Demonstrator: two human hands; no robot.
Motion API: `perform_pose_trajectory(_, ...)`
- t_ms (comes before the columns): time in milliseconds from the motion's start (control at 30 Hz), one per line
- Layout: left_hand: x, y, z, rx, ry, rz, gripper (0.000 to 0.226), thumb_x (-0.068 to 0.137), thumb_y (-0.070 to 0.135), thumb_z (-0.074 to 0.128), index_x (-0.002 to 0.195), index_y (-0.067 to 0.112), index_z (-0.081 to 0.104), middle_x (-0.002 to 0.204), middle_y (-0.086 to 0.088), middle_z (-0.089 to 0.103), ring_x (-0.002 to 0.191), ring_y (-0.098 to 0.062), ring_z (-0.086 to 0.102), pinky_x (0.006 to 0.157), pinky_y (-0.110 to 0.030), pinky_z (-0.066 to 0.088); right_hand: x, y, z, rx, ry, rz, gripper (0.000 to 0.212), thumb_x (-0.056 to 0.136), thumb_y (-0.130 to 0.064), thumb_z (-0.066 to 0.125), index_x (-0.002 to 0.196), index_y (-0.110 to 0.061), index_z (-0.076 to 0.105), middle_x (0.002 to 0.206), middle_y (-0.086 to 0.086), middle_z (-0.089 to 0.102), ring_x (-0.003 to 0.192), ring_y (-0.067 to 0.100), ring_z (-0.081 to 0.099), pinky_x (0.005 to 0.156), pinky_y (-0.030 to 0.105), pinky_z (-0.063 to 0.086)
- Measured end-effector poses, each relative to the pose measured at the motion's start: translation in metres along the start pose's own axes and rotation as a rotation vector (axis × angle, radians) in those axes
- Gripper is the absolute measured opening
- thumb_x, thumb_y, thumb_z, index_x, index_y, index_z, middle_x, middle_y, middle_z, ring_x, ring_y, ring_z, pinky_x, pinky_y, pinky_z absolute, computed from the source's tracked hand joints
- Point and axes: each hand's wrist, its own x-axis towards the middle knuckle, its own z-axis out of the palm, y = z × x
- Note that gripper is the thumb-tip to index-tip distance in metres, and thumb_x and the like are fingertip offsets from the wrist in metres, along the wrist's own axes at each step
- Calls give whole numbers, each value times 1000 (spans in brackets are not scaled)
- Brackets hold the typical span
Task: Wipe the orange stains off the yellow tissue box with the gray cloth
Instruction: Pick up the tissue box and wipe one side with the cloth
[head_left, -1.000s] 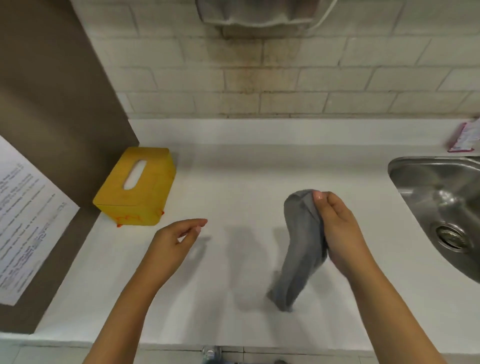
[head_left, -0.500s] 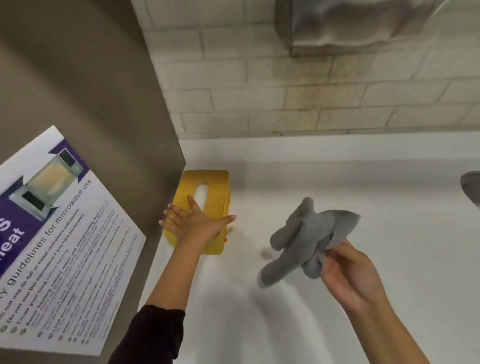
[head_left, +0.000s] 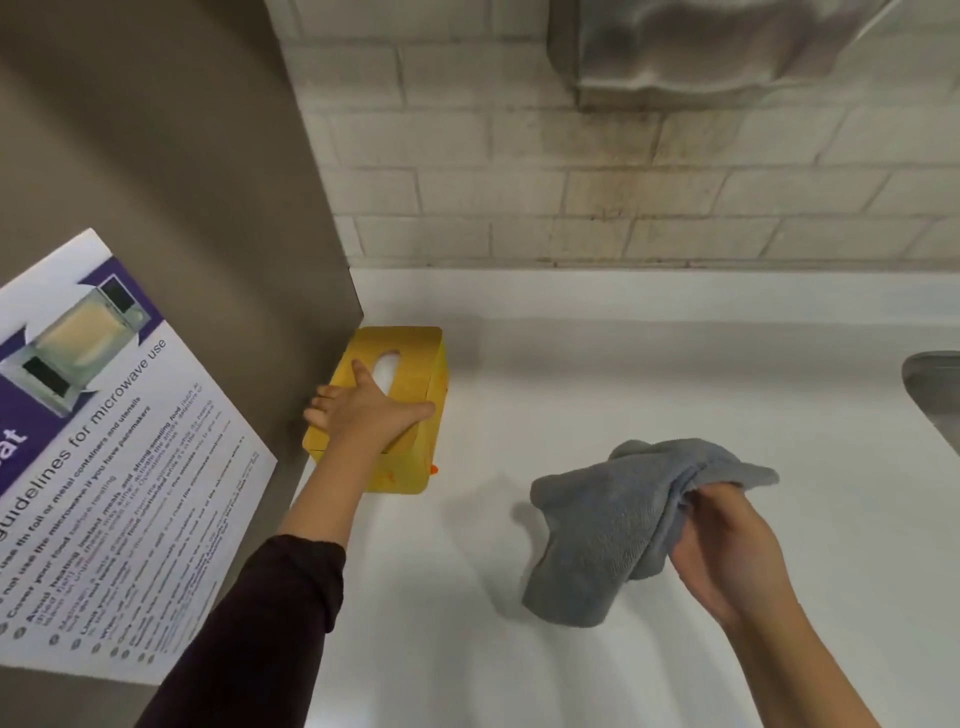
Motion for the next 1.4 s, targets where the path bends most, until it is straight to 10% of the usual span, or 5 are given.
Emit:
perform_pose_trajectory(467, -82, 11, -12, -627, -472, 327, 95, 40, 60, 69, 128, 39, 40, 123, -4, 57, 102, -24, 61, 91, -41, 51, -49, -4, -42, -556, 332, 25, 64, 95, -6, 33, 39, -30, 50, 35, -12, 46, 35, -2, 41, 43, 24, 34)
perform_pose_trajectory(1033, -114, 53, 54, -476, -947, 626, 75, 44, 68, 73, 110, 41, 49, 124, -13, 55, 106, -34, 61, 95, -53, 48, -98, 33, -78, -566, 506, -46, 56, 91, 12, 38, 76, -31, 71, 66, -12, 70, 65, -9, 62, 56, 6, 47)
perform_pose_trajectory(1167, -113, 55, 57, -491, -970, 659, 85, 37, 74, 73, 111, 39, 50, 123, -9, 55, 109, -32, 59, 93, -46, 49, -68, 39, -71, -699, 370, -2, 27, 92, 18, 26, 97, 35, 47, 62, 41, 57, 53, -18, 55, 55, -1, 44)
perform_pose_trajectory(1267, -117, 57, 55, -474, -969, 684, 83, 37, 75, 72, 110, 40, 51, 121, -1, 55, 109, -27, 59, 90, -39, 51, -45, 47, -72, -589, 284, 87, 20, 92, -1, 40, 110, 7, 46, 75, -12, 68, 60, -23, 55, 67, 2, 45)
perform_pose_trajectory(1400, -117, 45, 53, -495, -886, 648, 65, 53, 60, 71, 111, 41, 50, 127, -3, 54, 108, -23, 59, 90, -36, 52, -26, 71, -71, -746, 190, 88, 53, 80, 14, 56, 123, -14, 42, 95, -24, 57, 83, -27, 52, 77, 1, 43)
